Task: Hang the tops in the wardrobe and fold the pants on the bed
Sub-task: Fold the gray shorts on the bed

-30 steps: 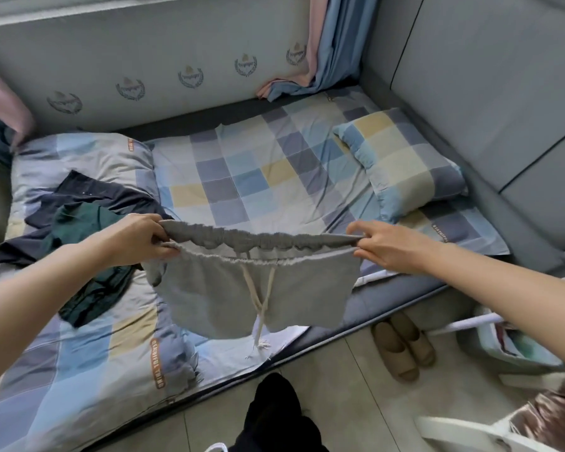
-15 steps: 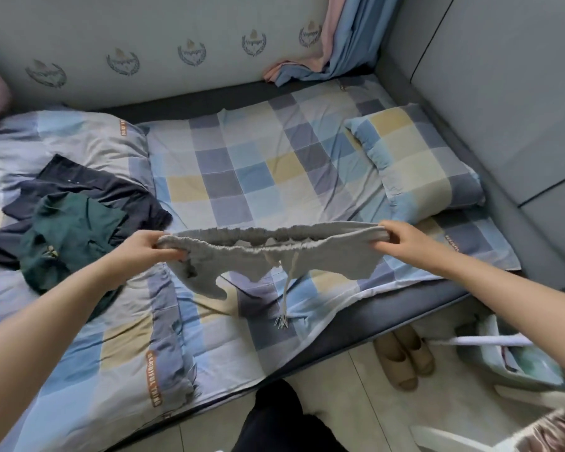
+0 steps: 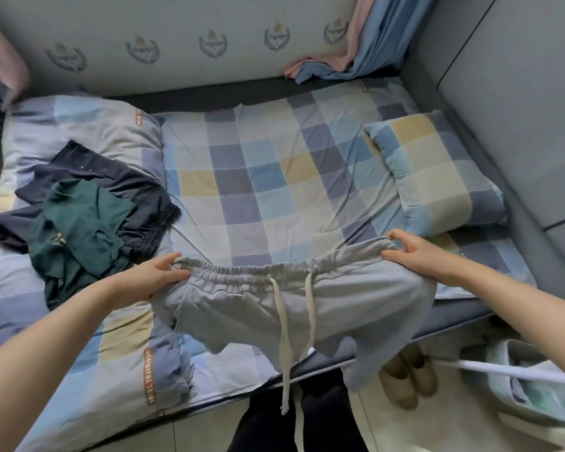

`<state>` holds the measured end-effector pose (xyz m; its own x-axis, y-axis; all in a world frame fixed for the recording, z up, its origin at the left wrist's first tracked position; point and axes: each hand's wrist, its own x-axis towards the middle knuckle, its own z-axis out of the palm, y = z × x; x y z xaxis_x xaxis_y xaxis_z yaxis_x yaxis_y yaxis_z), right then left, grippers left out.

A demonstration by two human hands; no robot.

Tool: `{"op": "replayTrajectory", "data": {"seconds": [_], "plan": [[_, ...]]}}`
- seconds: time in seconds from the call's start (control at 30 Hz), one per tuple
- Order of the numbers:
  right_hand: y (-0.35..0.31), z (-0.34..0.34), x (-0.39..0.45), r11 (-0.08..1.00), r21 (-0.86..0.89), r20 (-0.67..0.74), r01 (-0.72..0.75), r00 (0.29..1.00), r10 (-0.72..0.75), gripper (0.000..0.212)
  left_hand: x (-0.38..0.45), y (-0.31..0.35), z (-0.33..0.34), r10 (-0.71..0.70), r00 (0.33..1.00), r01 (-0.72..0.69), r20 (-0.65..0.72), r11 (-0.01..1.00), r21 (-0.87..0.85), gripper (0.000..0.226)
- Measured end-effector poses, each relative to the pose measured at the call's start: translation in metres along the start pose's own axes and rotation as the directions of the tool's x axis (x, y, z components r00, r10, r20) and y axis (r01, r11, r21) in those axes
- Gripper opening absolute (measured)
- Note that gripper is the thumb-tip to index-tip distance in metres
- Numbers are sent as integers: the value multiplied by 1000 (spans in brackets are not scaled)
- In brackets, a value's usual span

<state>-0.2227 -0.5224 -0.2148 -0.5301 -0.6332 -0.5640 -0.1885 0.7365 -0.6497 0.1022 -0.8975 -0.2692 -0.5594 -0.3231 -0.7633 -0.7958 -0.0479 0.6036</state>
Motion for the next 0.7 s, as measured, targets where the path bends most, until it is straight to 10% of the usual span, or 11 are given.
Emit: {"op": "replayTrajectory", "data": {"seconds": [0.23, 0.33, 0.4, 0.7], "plan": [[30, 0, 108, 988, -152, -126, 36, 990, -55, 34, 75, 2, 24, 314, 893, -202, -322, 920, 336, 13], [66, 27, 175, 966, -246, -171, 84, 977, -128, 4, 149, -25, 49, 262, 851, -105, -455, 934, 341, 42], [104, 51, 234, 953, -294, -172, 78, 976, -133, 35, 215, -58, 65, 199, 810, 4, -552, 939, 344, 51], [199, 141, 379, 985, -125, -217, -122, 972, 92, 21, 361, -135, 115, 39, 805, 138, -592, 958, 251, 17]]}}
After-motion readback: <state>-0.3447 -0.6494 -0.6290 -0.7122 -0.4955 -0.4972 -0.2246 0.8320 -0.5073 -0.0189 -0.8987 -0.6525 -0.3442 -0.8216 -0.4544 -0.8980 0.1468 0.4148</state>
